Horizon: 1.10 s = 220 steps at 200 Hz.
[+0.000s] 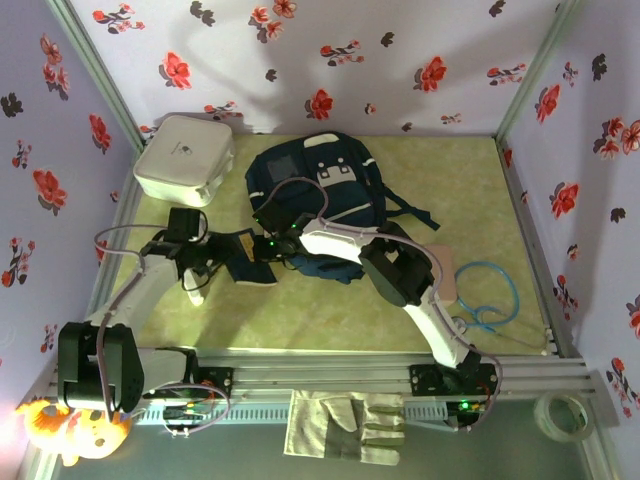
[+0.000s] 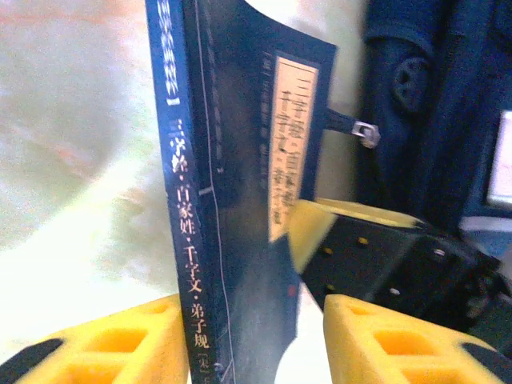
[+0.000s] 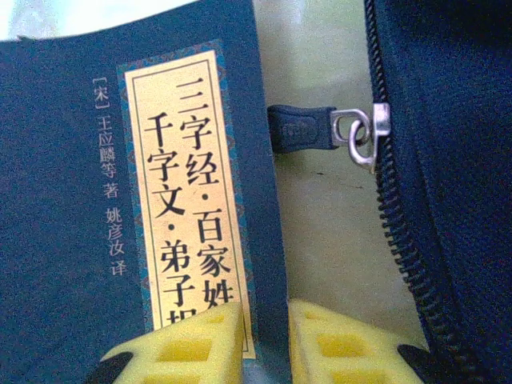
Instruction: Pack books, pencil case, and school supplies into a backpack
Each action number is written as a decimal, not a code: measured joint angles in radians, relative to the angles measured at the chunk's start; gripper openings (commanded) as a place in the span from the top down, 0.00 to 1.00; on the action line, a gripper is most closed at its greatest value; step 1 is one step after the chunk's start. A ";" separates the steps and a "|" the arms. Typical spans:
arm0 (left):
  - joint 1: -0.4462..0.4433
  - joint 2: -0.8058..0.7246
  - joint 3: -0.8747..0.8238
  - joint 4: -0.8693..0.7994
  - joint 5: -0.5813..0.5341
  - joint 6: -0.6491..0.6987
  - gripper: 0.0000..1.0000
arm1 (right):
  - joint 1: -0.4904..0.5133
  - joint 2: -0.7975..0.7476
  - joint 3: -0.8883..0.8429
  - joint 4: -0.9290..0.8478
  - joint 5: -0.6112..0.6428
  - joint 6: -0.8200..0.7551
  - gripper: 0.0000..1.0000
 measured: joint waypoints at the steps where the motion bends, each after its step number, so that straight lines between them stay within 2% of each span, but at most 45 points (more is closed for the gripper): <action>1: 0.000 0.000 0.000 0.003 0.004 -0.001 0.56 | 0.000 0.000 0.000 0.000 0.000 0.000 0.80; 68: 0.000 0.030 0.000 0.044 0.056 -0.022 0.62 | 0.000 0.000 0.000 0.002 0.000 0.007 0.80; 125: -0.001 0.033 0.000 0.036 0.033 -0.014 0.83 | 0.000 -0.001 0.001 0.002 0.000 0.007 0.75; 135: -0.001 0.033 0.000 0.023 0.020 -0.003 0.88 | 0.000 -0.004 0.001 0.001 0.002 0.006 0.72; 152: -0.002 0.027 0.005 -0.003 -0.004 0.013 1.00 | -0.001 -0.023 -0.012 -0.001 0.014 0.004 0.60; 178: -0.009 0.002 0.045 -0.042 -0.021 0.039 1.00 | -0.003 -0.125 -0.097 0.000 0.042 -0.011 0.47; 220: -0.011 -0.069 0.125 -0.063 -0.043 0.051 1.00 | -0.055 -0.424 -0.285 0.088 0.127 -0.003 0.28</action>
